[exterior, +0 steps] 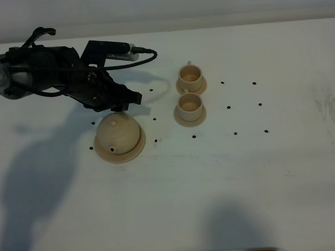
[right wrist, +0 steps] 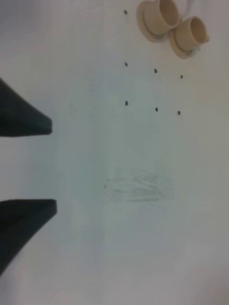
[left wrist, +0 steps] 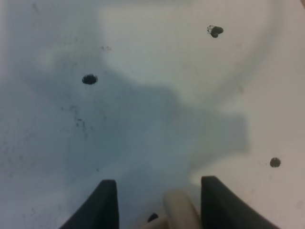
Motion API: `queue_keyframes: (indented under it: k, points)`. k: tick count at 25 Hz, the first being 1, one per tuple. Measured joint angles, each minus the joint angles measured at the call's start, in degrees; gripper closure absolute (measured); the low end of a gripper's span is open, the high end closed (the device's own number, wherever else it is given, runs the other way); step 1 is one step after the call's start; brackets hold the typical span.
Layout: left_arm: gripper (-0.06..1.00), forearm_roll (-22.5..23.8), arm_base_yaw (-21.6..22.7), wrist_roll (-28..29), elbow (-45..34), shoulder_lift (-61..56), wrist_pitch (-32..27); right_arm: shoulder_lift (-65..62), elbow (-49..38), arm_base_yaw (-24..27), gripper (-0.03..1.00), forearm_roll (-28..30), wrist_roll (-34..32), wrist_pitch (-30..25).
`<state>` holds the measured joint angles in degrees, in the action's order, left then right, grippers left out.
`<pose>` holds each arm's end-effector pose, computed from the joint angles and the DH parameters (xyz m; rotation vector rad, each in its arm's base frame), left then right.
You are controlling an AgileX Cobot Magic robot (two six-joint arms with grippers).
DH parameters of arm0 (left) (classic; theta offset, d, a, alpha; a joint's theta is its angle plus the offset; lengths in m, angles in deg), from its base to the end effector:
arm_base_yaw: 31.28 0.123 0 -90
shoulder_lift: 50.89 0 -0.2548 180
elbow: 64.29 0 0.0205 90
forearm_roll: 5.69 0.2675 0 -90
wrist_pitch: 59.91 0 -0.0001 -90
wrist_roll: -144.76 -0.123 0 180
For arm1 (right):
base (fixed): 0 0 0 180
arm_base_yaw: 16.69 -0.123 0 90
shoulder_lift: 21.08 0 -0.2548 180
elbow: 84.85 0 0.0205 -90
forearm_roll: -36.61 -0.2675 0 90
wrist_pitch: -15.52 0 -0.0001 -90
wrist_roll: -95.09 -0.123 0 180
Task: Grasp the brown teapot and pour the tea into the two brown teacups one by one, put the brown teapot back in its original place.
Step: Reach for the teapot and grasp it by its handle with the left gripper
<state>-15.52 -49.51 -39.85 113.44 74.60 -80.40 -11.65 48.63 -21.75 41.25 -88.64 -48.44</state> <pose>0.4128 -0.1437 0.0787 0.3300 2.5754 -0.2236 0.0657 -0.0032 0.2704 -0.0174 2.0899 -0.0047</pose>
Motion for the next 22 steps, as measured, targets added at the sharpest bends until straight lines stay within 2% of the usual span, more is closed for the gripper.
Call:
queue_keyframes:
  k: [22]
  points:
    - [0.48,1.75,0.02,-3.15,0.00,0.07,2.56,0.00,0.00,0.00,0.66,0.00,0.00,0.00]
